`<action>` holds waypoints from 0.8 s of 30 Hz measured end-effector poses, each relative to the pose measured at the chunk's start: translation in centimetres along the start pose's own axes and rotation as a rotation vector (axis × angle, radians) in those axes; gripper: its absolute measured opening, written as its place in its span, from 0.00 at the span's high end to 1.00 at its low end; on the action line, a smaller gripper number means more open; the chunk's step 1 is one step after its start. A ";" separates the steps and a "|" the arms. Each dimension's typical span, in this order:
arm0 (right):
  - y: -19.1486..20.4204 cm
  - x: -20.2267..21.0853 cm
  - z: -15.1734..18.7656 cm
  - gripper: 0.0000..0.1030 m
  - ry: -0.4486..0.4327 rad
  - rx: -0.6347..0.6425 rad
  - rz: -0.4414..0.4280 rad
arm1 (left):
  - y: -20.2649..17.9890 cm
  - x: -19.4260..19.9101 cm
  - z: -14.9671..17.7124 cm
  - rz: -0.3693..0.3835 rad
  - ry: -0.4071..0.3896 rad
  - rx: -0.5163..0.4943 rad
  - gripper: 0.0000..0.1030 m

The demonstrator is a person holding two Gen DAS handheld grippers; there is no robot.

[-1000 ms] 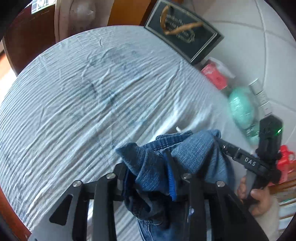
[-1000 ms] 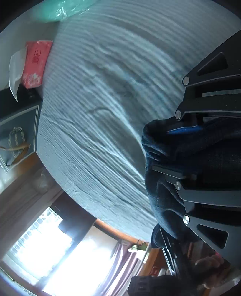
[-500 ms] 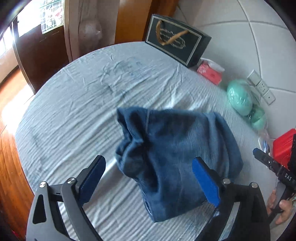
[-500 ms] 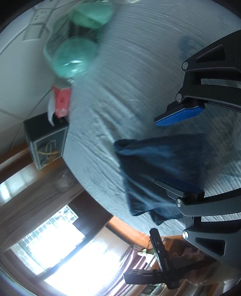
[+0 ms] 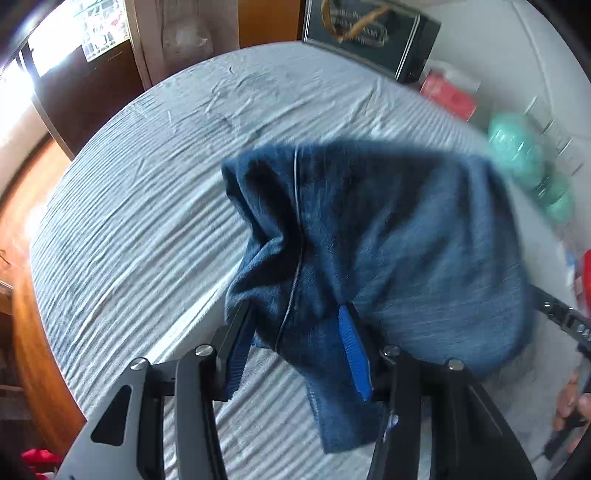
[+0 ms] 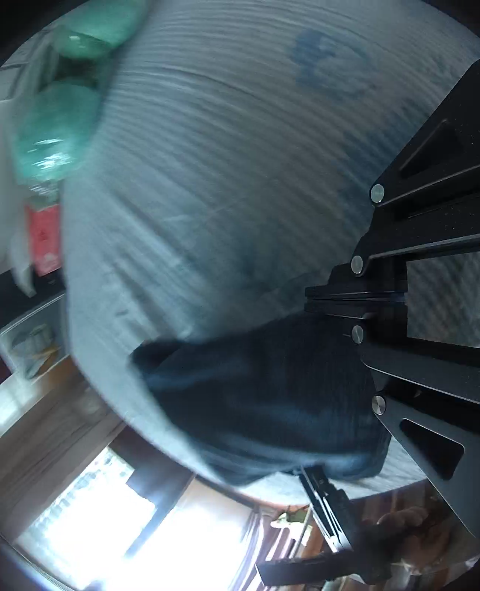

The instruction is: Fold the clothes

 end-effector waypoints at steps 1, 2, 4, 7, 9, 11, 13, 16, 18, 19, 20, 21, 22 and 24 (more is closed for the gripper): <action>0.7 0.9 -0.6 0.98 -0.039 0.019 -0.013 | 0.0 1.2 -0.8 0.034 -0.032 0.011 0.55; 1.5 1.7 -1.4 0.92 -0.076 0.040 -0.033 | -0.2 2.1 -1.7 0.051 -0.060 0.010 0.55; 3.2 2.2 -2.9 0.75 -0.118 0.077 -0.083 | -0.9 2.9 -3.3 0.072 -0.100 -0.010 0.38; 5.8 0.7 -4.8 0.72 -0.132 0.124 -0.122 | -1.7 1.0 -5.3 0.033 -0.117 -0.052 0.36; 6.4 -1.9 -5.5 0.72 -0.089 0.123 -0.112 | -1.3 -1.8 -6.1 -0.048 -0.090 -0.047 0.36; 6.6 -5.0 -6.0 0.74 -0.032 0.120 -0.079 | -0.6 -4.3 -6.3 -0.079 -0.046 -0.016 0.36; 5.9 -7.9 -5.6 0.78 0.027 0.122 -0.006 | 0.0 -5.3 -6.2 -0.068 -0.043 0.006 0.29; 5.2 -9.2 -5.3 0.78 0.036 0.104 -0.004 | 0.2 -5.5 -6.5 -0.098 -0.049 0.000 0.18; 5.3 -8.3 -5.2 0.78 0.024 0.093 -0.004 | 0.7 -5.6 -6.6 -0.078 -0.035 0.019 0.16; 5.4 -7.9 -5.2 0.78 0.018 0.087 -0.004 | 1.0 -5.3 -6.5 -0.056 -0.024 0.033 0.16; 5.5 -7.4 -5.1 0.76 0.012 0.082 -0.003 | 1.2 -4.8 -6.3 -0.042 -0.019 0.043 0.16; 5.7 -6.3 -4.8 0.76 -0.012 0.084 -0.011 | 1.2 -3.9 -5.9 -0.038 -0.030 0.040 0.16; 6.1 -4.7 -4.4 0.76 -0.048 0.090 -0.028 | 1.0 -2.8 -5.3 -0.034 -0.049 0.029 0.16; 6.5 -2.6 -3.2 0.71 -0.093 0.103 -0.052 | -0.1 -0.9 -3.7 -0.012 -0.082 -0.010 0.16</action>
Point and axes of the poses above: each gripper's, at about its wrist camera, not at the fingertips, and x roughly against the way its jaws point, y to its left, z to its underside, the point moved 4 cm from there along -x, roughly the way its jaws point, and after that the axes turned 3 degrees about -x, right-handed, at the moved point
